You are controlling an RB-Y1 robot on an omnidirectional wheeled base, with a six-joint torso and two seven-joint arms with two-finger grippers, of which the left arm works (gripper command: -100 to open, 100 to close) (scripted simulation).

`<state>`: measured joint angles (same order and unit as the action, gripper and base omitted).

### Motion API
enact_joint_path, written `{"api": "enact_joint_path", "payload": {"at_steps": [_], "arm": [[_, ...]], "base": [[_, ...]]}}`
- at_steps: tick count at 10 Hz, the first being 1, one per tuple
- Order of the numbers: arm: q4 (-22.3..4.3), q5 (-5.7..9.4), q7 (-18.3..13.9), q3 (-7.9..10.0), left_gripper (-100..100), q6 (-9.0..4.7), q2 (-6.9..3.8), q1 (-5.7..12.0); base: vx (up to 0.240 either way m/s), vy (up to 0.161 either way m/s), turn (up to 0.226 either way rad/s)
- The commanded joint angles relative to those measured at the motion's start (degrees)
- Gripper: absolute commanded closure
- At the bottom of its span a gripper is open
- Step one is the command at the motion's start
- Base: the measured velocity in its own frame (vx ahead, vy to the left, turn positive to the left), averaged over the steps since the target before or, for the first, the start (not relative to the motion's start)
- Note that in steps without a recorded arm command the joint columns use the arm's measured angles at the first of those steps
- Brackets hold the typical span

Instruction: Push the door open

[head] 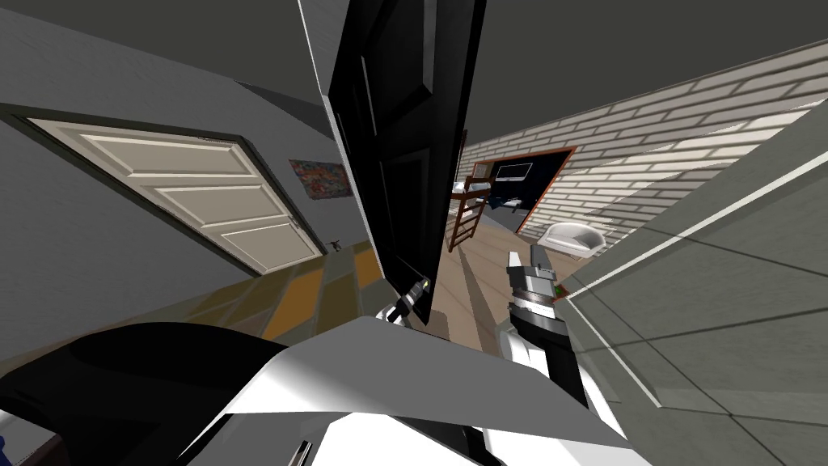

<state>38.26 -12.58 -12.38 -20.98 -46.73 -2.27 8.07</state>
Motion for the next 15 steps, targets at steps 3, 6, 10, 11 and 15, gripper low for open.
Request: {"api": "enact_joint_path", "payload": {"at_steps": [3,6,10,11,15], "arm": [[-0.21,1.04,1.38,2.03,100,0.2,-1.04,0.08],[-0.34,1.71,2.26,3.32,100,0.33,-1.41,0.13],[-1.66,2.3,2.64,4.02,-100,-0.29,-1.26,0.78],[-1.61,2.34,2.59,4.02,-100,-0.22,-1.22,0.78],[-1.12,2.71,2.06,4.0,-100,0.49,-0.07,0.8]], "base": [[0.153,-0.084,0.052],[0.153,-0.075,0.018],[0.041,0.003,0.071],[-0.233,0.014,0.043],[-0.221,-0.017,0.031]]}}
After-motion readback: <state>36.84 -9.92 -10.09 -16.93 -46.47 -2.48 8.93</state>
